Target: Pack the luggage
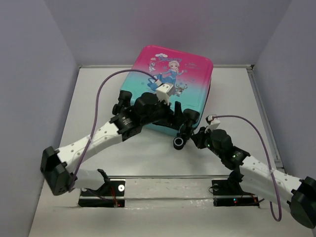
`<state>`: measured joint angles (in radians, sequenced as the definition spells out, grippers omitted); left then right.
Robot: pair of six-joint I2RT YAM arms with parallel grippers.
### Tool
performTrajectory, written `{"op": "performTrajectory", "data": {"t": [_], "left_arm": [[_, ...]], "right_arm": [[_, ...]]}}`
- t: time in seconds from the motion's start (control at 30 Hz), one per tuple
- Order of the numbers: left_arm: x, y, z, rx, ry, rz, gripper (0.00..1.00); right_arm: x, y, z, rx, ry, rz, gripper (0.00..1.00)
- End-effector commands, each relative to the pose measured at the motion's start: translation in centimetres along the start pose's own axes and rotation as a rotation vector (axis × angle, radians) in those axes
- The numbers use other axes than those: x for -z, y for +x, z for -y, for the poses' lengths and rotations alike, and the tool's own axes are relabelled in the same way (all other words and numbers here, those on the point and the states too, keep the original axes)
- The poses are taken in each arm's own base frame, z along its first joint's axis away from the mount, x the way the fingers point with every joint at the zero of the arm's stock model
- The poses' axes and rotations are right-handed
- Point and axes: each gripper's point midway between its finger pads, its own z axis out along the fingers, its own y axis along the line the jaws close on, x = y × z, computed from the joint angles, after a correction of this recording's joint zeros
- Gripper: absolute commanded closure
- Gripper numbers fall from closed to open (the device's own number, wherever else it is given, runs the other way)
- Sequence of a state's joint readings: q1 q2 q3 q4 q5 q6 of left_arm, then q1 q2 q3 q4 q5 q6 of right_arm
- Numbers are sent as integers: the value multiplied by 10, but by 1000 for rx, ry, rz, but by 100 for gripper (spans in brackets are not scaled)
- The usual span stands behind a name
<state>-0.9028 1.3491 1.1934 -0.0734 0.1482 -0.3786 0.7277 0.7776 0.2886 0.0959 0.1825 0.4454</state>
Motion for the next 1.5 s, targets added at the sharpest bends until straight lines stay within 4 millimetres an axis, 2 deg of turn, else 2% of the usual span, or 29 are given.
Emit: {"op": "performTrajectory", "data": {"t": [0.0, 0.13, 0.17, 0.27, 0.4, 0.53, 0.6, 0.63, 0.7, 0.73, 0.77, 0.8, 0.87, 0.9, 0.97, 1.0, 1.03, 1.07, 1.1, 1.13, 1.17, 1.2, 1.27, 1.3, 1.33, 1.37, 1.4, 1.43, 1.47], "left_arm": [[39, 42, -16, 27, -37, -39, 1], [30, 65, 4, 74, 103, -82, 1], [22, 73, 5, 79, 113, -103, 1], [2, 76, 12, 76, 129, -115, 1], [-21, 57, 35, 86, 230, -78, 1], [-40, 43, 48, 122, 283, -45, 1], [-50, 39, 49, 146, 283, -35, 6], [-53, 27, 55, 148, 299, -9, 21], [-60, 11, 61, 158, 309, 29, 39], [-62, 3, 63, 158, 312, 46, 52], [-63, -5, 66, 155, 321, 59, 57], [-65, -23, 72, 144, 333, 91, 62], [-69, -39, 74, 126, 327, 111, 66], [-74, -55, 76, 117, 318, 134, 69], [-77, -69, 78, 119, 333, 150, 70], [-82, -69, 79, 123, 356, 133, 70], [-79, -87, 84, 121, 380, 161, 72], [-78, -96, 87, 118, 399, 164, 73], [-84, -96, 85, 113, 413, 138, 74], [-78, -114, 93, 100, 424, 150, 75], [-77, -122, 94, 90, 425, 154, 75], [-76, -132, 96, 70, 430, 153, 75], [-84, -130, 100, 63, 464, 111, 75], [-84, -132, 102, 72, 481, 94, 75], [-81, -143, 109, 80, 504, 93, 72], [-90, -139, 106, 107, 515, 66, 67], [-92, -141, 109, 129, 528, 64, 60], [-90, -150, 116, 167, 554, 76, 39], [-91, -152, 119, 183, 572, 80, 27]], "right_arm": [[-8, -34, -16, 20, -14, 65, 93], [-9, -39, -21, 28, -28, 66, 93], [-9, -38, -20, 27, -27, 65, 93], [-8, -35, -21, 21, -37, 60, 93], [-8, -31, -21, 13, -43, 55, 93], [-7, -25, -20, -8, -47, 48, 93], [-6, -21, -18, -35, -46, 47, 93], [-5, -20, -17, -51, -42, 51, 93], [-3, -18, -14, -90, -32, 66, 93], [-2, -18, -14, -97, -34, 68, 93], [-1, -18, -13, -104, -32, 73, 93], [1, -20, -11, -120, -19, 84, 93], [5, -27, -12, -135, -27, 114, 93], [6, -29, -12, -140, -25, 120, 93], [9, -37, -17, -147, -41, 148, 93], [10, -38, -19, -153, -43, 157, 93], [11, -43, -30, -162, -84, 181, 93], [6, -31, -32, -159, -91, 164, 93], [5, -42, -44, -193, -130, 220, 93], [5, -34, -62, -190, -175, 207, 93], [3, -29, -74, -181, -193, 203, 93], [-7, -36, -76, -157, -100, 254, 93], [-13, -31, -93, -100, -20, 301, 93], [-16, -41, -101, -145, -38, 348, 93], [-21, -39, -104, -168, -48, 355, 93], [-25, -34, -109, -187, -56, 355, 93], [-29, -29, -115, -185, -60, 361, 93], [-43, -19, -121, -175, -58, 377, 93], [-51, -15, -125, -149, -58, 381, 93]]}}
